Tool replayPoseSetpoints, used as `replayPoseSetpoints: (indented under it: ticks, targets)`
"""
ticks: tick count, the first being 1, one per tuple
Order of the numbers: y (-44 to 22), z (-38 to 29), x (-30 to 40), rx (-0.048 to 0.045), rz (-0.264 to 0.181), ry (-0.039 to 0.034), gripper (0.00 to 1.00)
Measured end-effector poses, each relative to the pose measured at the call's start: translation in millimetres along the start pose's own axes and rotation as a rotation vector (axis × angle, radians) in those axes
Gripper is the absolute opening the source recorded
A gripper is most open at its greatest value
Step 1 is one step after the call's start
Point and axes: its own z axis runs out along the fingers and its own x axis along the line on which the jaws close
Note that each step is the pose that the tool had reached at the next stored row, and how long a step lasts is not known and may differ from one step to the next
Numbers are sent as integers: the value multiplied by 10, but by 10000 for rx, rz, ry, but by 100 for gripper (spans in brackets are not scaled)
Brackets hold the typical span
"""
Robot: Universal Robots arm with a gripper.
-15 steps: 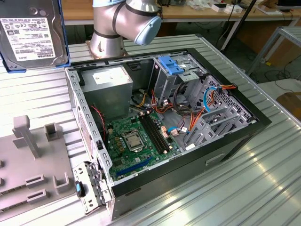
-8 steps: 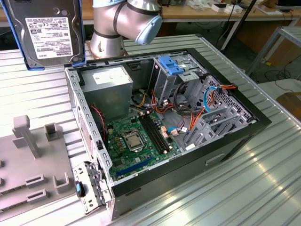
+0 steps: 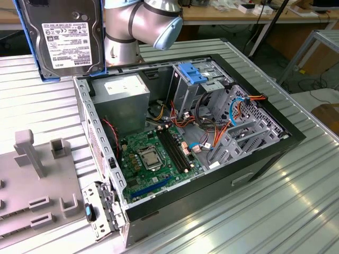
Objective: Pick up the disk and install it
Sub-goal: 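Pick up the disk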
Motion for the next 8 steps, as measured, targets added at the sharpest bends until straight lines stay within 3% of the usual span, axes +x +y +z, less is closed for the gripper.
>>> replayPoseSetpoints:
  ticks: [3,8]
  targets:
    - [-226,22,-5,2,-2,32,37]
    - [-287,33,35,4,5,104,37]
